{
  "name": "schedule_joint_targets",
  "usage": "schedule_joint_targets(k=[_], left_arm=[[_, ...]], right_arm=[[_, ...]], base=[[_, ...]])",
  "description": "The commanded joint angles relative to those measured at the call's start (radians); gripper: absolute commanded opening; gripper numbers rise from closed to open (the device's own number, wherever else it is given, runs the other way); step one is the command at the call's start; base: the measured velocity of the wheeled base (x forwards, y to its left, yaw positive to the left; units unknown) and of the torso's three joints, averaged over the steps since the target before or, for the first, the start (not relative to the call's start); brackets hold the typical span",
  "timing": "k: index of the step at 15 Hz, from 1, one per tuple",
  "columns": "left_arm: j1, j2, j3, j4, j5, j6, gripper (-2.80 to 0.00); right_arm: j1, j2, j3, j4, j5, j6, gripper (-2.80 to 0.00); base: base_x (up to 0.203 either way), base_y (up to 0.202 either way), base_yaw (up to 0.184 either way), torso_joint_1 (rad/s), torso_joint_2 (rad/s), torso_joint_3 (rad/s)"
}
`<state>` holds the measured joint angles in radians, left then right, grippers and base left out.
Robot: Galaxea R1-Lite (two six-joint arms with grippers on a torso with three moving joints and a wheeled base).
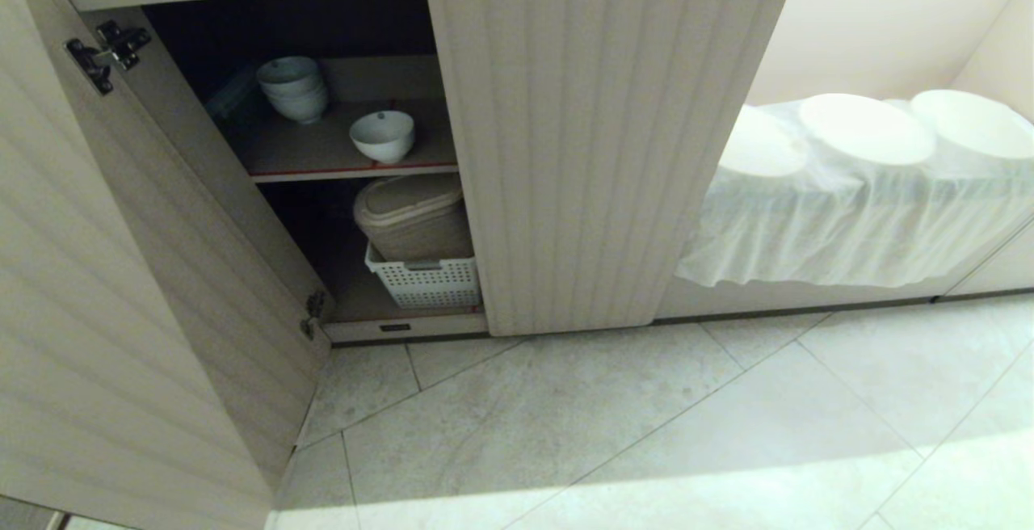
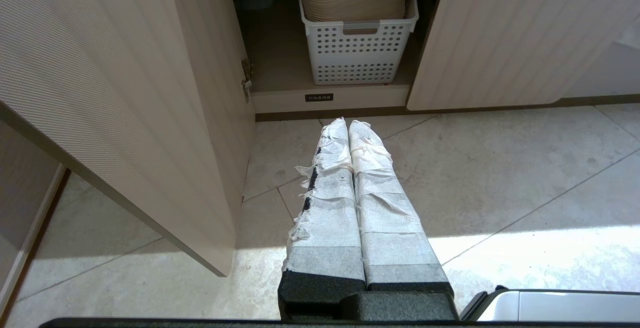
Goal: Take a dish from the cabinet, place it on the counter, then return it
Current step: Close the cabinet door
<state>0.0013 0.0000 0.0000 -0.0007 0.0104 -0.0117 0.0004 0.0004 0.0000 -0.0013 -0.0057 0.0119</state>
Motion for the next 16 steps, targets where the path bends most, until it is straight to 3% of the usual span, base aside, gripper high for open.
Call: schedule_joint_targets(k=[1,16], left_arm=[[0.0,0.0,0.0,-0.001,0.0,0.001,-2.8],[0.0,0.0,0.0,-0.001,0.0,-0.001,-2.8]], right_arm=[[0.0,0.0,0.0,0.0,0.0,0.0,-2.8],[0.001,0.0,0.0,0.0,0.0,0.0,-2.8]], base=[[0.0,0.0,0.0,0.0,0.0,0.0],[0.0,0.0,0.0,0.0,0.0,0.0]])
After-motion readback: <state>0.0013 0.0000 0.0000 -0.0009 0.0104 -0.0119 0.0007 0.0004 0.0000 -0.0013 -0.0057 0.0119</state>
